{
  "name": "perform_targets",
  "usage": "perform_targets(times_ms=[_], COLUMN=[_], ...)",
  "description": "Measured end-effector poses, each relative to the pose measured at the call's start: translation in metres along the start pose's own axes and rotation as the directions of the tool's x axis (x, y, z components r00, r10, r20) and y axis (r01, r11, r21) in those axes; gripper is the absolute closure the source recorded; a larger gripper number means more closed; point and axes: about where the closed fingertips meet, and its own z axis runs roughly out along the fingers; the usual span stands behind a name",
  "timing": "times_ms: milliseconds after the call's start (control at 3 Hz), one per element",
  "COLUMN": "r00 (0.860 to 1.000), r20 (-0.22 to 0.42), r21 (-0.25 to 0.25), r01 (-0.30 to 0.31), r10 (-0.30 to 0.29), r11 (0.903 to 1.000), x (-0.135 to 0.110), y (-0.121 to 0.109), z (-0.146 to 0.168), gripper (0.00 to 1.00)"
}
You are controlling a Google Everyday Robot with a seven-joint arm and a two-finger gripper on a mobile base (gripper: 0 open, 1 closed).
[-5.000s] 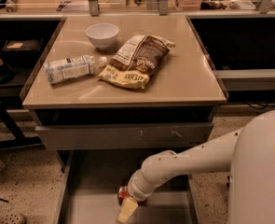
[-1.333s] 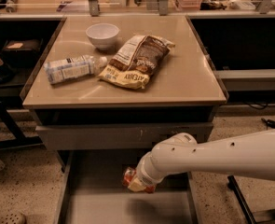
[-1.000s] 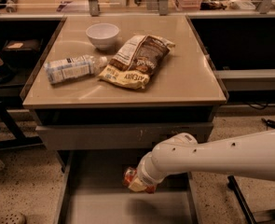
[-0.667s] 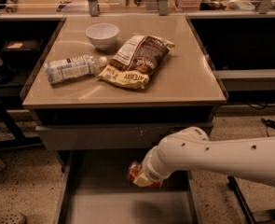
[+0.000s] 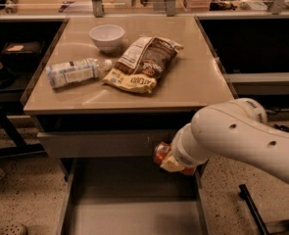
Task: Pick coke can from middle drawer and place on counter
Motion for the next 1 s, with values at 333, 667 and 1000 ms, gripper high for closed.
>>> perform_targets(times_ms=[333,667,1000], r00=[1.000,1.000,0.999], r20=[-0.013,0.019,0.037], r21=[0.000,0.052,0.152], r01=[0.003,0.018,0.013], r10=[-0.003,-0.019,-0.019], r11=[1.0000,0.9985,0.9883], x=[0.001,-0.014,-0.024], y=[0.001,-0.008,-0.031], z=[-0.006,-0.027,-0.075], gripper=[1.00,1.00,1.00])
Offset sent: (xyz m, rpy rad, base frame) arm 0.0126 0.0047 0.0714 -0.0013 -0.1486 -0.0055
